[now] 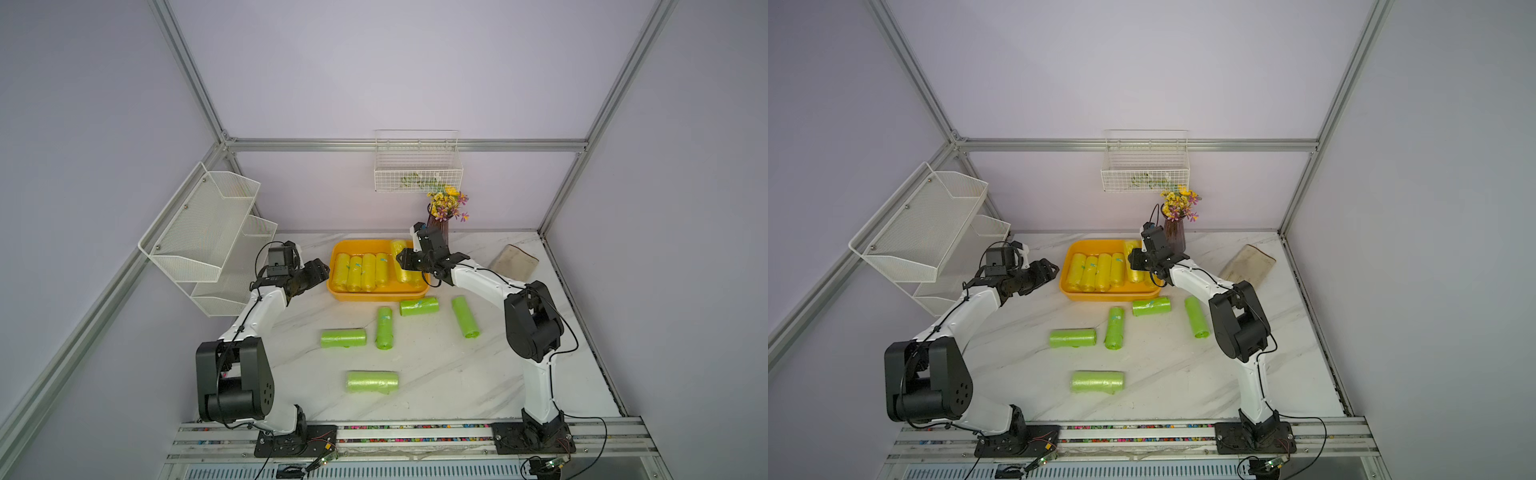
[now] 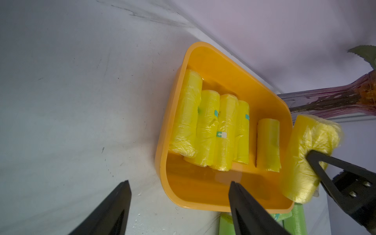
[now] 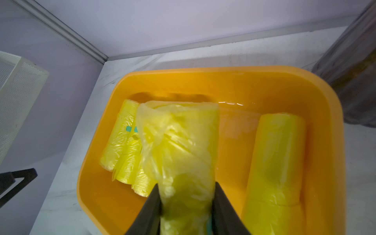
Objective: Put the roll of trash bags into the storage box
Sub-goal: Place the roll of trash bags in the storage box.
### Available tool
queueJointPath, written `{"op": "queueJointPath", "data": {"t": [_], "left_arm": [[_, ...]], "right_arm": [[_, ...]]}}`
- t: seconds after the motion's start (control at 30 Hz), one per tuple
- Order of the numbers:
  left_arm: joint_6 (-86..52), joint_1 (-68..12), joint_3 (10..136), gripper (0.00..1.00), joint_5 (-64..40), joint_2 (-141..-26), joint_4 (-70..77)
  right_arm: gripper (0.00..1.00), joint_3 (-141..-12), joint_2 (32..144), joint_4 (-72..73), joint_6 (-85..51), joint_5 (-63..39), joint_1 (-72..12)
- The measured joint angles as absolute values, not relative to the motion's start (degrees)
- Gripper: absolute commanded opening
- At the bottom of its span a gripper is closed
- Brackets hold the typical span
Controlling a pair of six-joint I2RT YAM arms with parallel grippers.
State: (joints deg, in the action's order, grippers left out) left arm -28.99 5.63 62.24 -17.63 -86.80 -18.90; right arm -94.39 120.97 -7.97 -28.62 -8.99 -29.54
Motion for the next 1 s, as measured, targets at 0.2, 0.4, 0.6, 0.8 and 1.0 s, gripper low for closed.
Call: {"op": "queueJointPath", "data": {"t": [0.2,0.4,0.6,0.8,1.0], "left_arm": [[-28.99,5.63,62.24,0.76,-17.85,-86.8,-18.9],[-29.04,5.63,62.24,0.76,-17.96,-86.8,-18.87],[-29.39,5.63,62.24,0.76,-18.09,-86.8,-18.87],[-29.41,5.63,62.24,0.76,-18.33,-86.8,-18.85],[-29.41,5.63,62.24,0.76,-18.59,-86.8,-18.85]], "right_arm": [[0.29,-94.48,125.23,-3.01,-34.41,-11.16,-28.56],[0.3,-98.32,129.47,-2.04,-37.26,-11.79,-28.38],[0.31,-98.56,131.61,-1.67,-39.83,-11.9,-28.34],[0.33,-98.56,132.51,-1.65,-40.84,-11.88,-28.34],[0.35,-98.59,133.08,-1.65,-41.43,-11.94,-28.34]]}}
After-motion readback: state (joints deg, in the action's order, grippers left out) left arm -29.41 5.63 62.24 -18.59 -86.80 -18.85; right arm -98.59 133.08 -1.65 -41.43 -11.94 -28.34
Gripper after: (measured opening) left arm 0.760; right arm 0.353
